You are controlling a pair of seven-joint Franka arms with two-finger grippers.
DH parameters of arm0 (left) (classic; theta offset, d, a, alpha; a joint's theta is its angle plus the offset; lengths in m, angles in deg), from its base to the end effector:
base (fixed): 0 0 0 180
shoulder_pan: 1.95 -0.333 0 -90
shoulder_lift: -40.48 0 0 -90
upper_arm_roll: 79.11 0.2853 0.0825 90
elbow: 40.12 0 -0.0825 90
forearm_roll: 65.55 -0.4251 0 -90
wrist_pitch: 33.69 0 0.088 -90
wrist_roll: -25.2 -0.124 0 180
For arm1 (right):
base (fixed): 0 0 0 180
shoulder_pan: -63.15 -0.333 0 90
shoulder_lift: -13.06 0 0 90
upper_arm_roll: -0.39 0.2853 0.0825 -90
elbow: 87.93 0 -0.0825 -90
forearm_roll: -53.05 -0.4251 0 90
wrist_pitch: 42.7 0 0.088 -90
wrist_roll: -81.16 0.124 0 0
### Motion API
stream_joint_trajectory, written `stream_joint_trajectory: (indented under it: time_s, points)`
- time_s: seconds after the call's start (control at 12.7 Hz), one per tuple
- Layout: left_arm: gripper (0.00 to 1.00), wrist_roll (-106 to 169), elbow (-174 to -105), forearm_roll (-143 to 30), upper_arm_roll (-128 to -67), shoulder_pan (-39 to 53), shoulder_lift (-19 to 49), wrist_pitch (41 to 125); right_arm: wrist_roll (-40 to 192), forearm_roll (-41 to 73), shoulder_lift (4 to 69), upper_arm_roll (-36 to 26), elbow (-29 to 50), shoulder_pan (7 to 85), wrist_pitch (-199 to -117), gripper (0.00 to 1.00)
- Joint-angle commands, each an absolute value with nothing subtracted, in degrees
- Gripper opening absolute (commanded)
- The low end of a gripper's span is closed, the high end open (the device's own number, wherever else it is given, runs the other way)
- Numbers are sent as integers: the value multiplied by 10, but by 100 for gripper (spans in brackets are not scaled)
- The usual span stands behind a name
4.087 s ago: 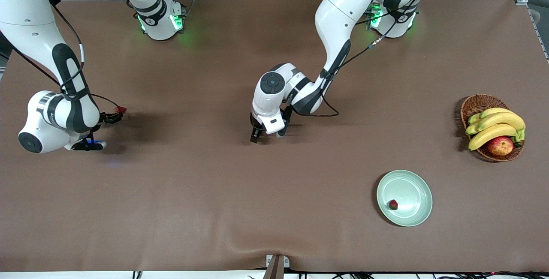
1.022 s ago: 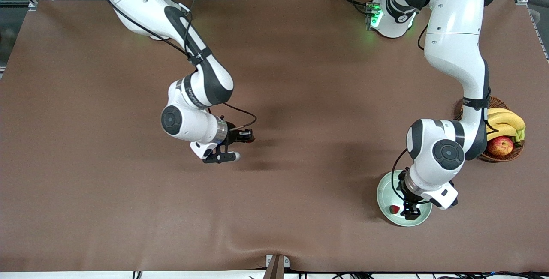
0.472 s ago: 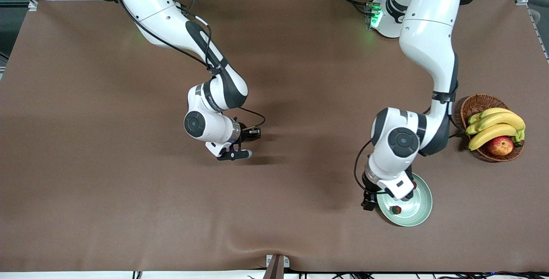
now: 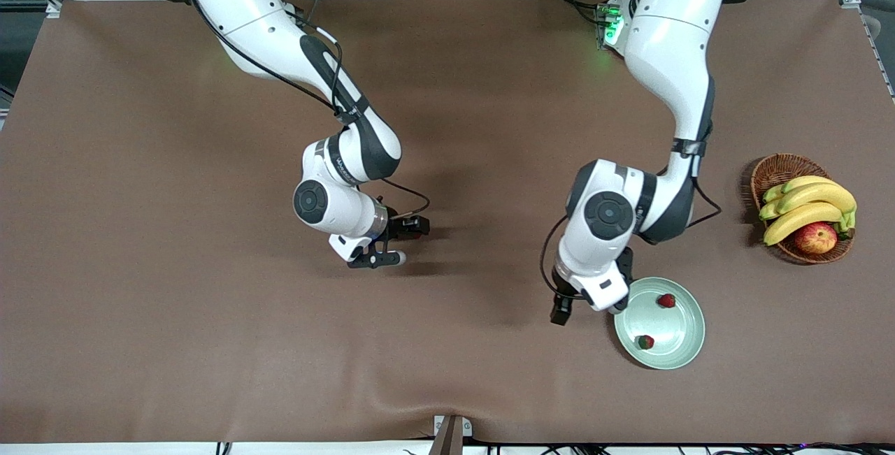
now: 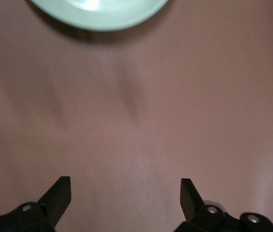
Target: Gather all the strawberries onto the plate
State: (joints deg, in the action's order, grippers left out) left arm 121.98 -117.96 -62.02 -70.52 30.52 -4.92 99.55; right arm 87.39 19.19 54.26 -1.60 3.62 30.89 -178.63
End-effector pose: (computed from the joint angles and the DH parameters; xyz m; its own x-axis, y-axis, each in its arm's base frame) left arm 0.6954 -0.3327 0.2086 0.3059 0.9515 0.0329 0.9333 -0.3066 0.1868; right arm 0.6105 0.3734 0.1493 0.9975 0.0238 -0.0668 -0.0037 -0.9228 -0.3852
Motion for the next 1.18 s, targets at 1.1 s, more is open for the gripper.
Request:
stream_joint_trajectory:
  time_s: [1.1]
  points:
    - [100, 1494, -1130, -621, -773, 459, -121, 1080, 859, 480, 188, -65, -67, 573, -1251, 100]
